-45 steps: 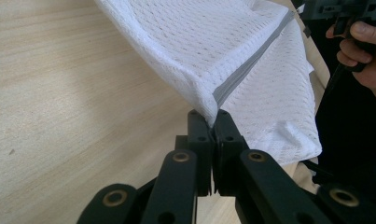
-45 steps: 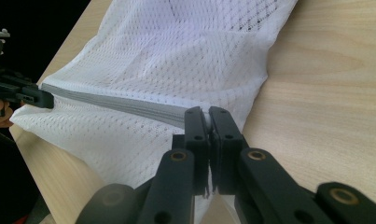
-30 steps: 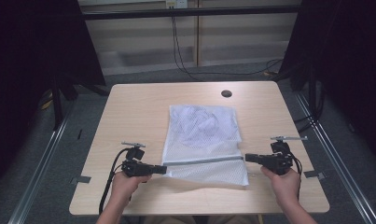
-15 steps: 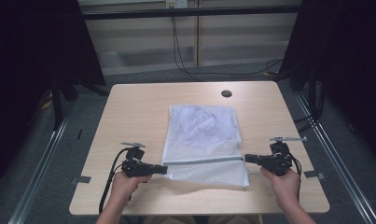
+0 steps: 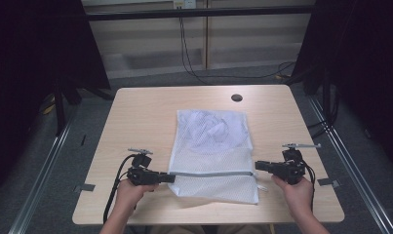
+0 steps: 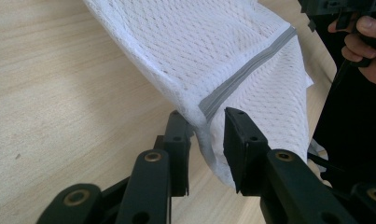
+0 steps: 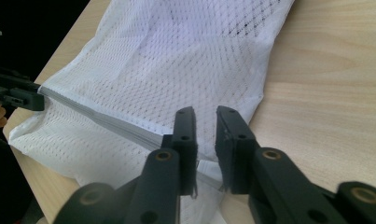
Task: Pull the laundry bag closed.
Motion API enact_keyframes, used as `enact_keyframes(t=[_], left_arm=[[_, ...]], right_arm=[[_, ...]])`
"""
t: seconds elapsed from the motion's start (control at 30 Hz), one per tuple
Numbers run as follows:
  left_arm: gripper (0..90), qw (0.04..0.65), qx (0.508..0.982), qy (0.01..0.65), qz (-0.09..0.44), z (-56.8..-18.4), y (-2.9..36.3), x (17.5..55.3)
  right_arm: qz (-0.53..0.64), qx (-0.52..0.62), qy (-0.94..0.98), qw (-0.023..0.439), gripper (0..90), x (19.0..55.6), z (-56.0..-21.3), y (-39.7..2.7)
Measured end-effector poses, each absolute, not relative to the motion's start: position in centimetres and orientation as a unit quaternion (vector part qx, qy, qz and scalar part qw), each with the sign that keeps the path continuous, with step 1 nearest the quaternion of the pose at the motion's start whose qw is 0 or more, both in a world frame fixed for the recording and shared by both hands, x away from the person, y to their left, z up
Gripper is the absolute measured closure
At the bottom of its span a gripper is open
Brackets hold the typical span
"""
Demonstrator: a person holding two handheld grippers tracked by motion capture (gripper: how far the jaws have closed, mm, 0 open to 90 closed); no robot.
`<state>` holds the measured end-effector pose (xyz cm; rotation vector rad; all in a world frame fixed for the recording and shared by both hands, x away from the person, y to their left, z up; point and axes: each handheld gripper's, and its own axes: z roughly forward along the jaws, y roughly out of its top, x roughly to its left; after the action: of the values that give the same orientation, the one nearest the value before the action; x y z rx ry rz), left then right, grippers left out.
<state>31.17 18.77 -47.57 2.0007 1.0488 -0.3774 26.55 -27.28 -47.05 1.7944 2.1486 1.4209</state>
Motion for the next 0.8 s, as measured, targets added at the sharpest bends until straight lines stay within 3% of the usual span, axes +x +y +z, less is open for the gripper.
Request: enact_keyframes(t=[0.1, 0.13, 0.23, 0.33, 0.47, 0.8], left_arm=[[65.7, 0.407, 0.798, 0.419, -0.146, -47.5, 18.8, 31.2], [58.1, 0.407, 0.797, 0.422, -0.144, -47.5, 18.8, 31.2], [53.8, 0.405, 0.799, 0.424, -0.132, -47.4, 18.8, 31.2], [41.3, 0.395, 0.807, 0.425, -0.108, -47.2, 18.9, 31.3], [31.6, 0.393, 0.813, 0.421, -0.084, -47.0, 19.1, 31.3], [16.2, 0.4, 0.817, 0.415, -0.025, -46.5, 19.5, 31.4]], right_arm=[[0.452, 0.574, 0.683, 0.004, 69.8, 26.6, -47.1, -27.3], [0.454, 0.574, 0.682, 0.008, 65.6, 26.6, -47.1, -27.4], [0.457, 0.576, 0.678, 0.01, 62.6, 26.6, -47.0, -27.4], [0.456, 0.575, 0.679, 0.017, 56.8, 26.6, -46.9, -27.3], [0.453, 0.571, 0.684, 0.026, 49.6, 26.6, -46.9, -27.1], [0.453, 0.567, 0.687, 0.036, 33.8, 26.9, -46.7, -27.2]])
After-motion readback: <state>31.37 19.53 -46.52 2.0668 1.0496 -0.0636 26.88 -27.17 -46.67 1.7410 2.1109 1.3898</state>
